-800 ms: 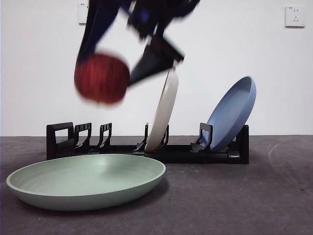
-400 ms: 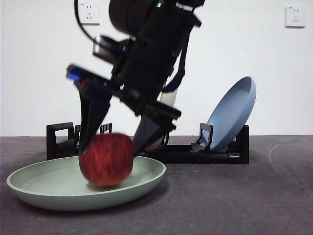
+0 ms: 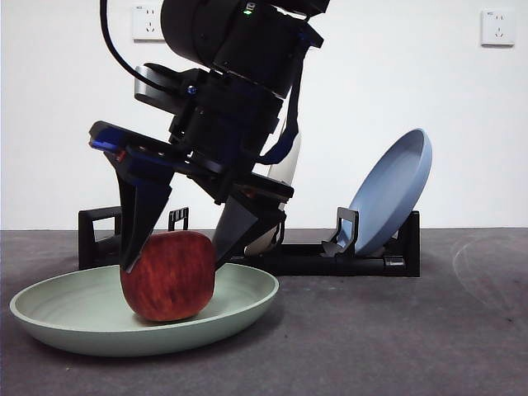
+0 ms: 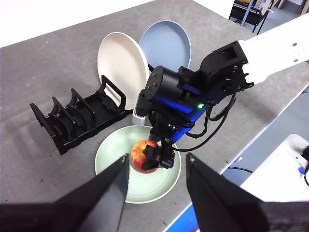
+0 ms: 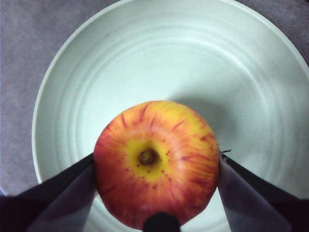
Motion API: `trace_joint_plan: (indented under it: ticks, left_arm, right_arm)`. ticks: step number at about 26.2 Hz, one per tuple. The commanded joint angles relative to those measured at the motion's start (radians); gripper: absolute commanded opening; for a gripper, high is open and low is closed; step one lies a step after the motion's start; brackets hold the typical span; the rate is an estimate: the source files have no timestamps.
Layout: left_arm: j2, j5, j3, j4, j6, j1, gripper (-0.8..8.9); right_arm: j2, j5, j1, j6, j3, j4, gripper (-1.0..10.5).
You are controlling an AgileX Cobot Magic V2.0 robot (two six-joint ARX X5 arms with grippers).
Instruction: Take the green plate from the plate rack,put the plate on the table,take the apple from the table,put the apple in the plate
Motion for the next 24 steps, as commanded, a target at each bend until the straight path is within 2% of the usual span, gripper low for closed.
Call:
trace_joint_plan:
  ticks: [1,2,8,16,24]
  left_arm:
    - [-0.002,-0.002,-0.007,0.0,0.004,0.002,1.98]
    - [-0.002,-0.002,-0.007,0.0,0.004,0.002,1.98]
    - [-0.002,-0.002,-0.007,0.0,0.004,0.002,1.98]
    - [-0.002,-0.002,-0.007,0.0,0.004,0.002,1.98]
    - [-0.002,-0.002,-0.007,0.0,0.004,0.002,1.98]
  right_arm:
    - [0.026,0.003,0.005,-0.007,-0.006,-0.008,2.8]
    - [0.026,0.006,0.005,-0.006,-0.006,-0.01,3.3]
    - [0.026,0.008,0.005,-0.003,-0.003,-0.011,4.5]
    - [0.025,0.008,0.005,-0.004,0.062,-0.065,4.5]
    - [0.025,0.008,0.005,-0.039,0.247,-0.256,4.5]
